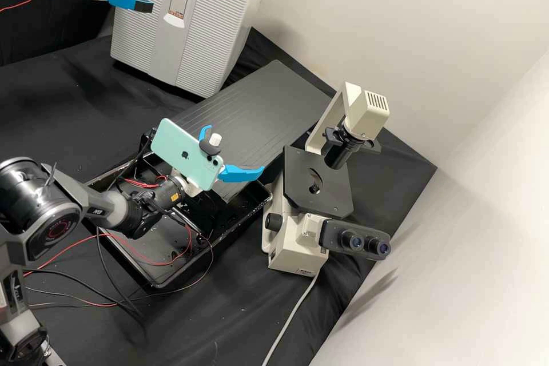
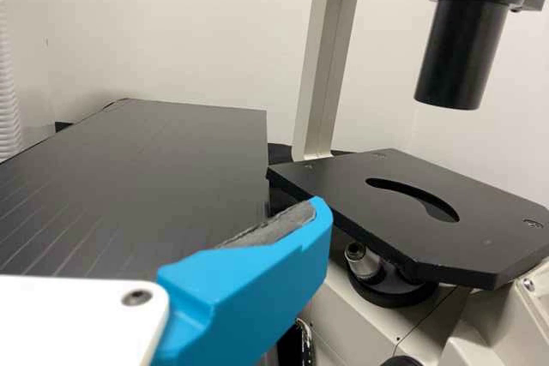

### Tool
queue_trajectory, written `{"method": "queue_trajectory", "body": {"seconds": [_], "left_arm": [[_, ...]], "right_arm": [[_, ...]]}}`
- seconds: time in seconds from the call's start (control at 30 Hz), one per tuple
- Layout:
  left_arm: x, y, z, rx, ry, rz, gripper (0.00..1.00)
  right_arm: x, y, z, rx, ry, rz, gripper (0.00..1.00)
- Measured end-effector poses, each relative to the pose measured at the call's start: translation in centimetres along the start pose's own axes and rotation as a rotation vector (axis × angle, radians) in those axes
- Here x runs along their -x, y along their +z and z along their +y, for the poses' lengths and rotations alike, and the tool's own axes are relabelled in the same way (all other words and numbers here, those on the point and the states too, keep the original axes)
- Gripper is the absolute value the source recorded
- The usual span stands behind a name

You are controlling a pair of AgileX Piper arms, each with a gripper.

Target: Open the incubator door

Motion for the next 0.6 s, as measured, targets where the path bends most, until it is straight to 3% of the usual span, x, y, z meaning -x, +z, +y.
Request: {"method": "queue_trajectory", "body": {"seconds": [0.57, 0.6], "left_arm": [[-0.1, -0.06, -0.08, 0.0, -0.003, 0.001, 1.0], [-0.1, -0.06, -0.08, 0.0, -0.003, 0.001, 0.0]], "right_arm": [[0.0, 0.0, 0.0, 0.0, 0.0, 0.0, 1.0], [0.0, 0.0, 0.0, 0.0, 0.0, 0.0, 1.0]]}}
